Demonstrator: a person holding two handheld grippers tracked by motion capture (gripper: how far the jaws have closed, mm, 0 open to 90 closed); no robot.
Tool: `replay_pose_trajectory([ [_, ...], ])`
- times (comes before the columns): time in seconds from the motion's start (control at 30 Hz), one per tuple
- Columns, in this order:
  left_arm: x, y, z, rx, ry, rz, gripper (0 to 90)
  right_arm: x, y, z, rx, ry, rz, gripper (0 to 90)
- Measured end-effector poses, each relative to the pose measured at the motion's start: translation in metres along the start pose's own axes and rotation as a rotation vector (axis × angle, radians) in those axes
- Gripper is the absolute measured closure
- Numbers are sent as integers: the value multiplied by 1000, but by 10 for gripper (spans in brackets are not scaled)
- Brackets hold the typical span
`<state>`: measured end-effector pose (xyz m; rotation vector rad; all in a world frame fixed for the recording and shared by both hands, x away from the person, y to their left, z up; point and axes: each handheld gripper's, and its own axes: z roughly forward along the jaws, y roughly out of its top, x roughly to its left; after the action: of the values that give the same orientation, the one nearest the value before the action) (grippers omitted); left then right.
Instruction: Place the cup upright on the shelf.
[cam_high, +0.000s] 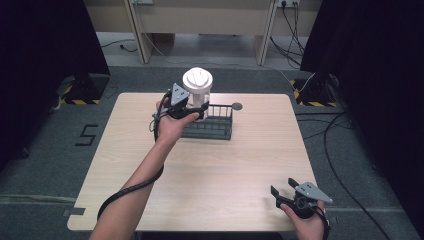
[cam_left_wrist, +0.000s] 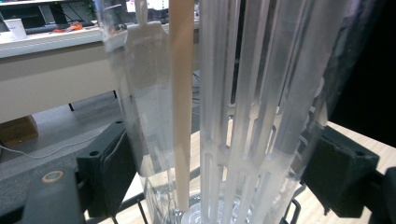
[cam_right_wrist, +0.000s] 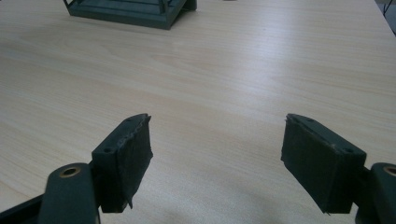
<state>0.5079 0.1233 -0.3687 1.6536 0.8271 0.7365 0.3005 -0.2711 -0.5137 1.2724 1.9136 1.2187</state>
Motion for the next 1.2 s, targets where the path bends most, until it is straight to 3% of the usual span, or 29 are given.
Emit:
replay_pose_trajectory([
  [0.4,7,-2,22,13,8,-24,177,-2,0,1,13,6,18,249],
  [0.63,8,-4,33,18,7,-30,177,-1,1,2,6,3,-1,255],
  [1.2,12,-10,51,31,27,-49,177,-1,0,0,-7,10,4,256],
])
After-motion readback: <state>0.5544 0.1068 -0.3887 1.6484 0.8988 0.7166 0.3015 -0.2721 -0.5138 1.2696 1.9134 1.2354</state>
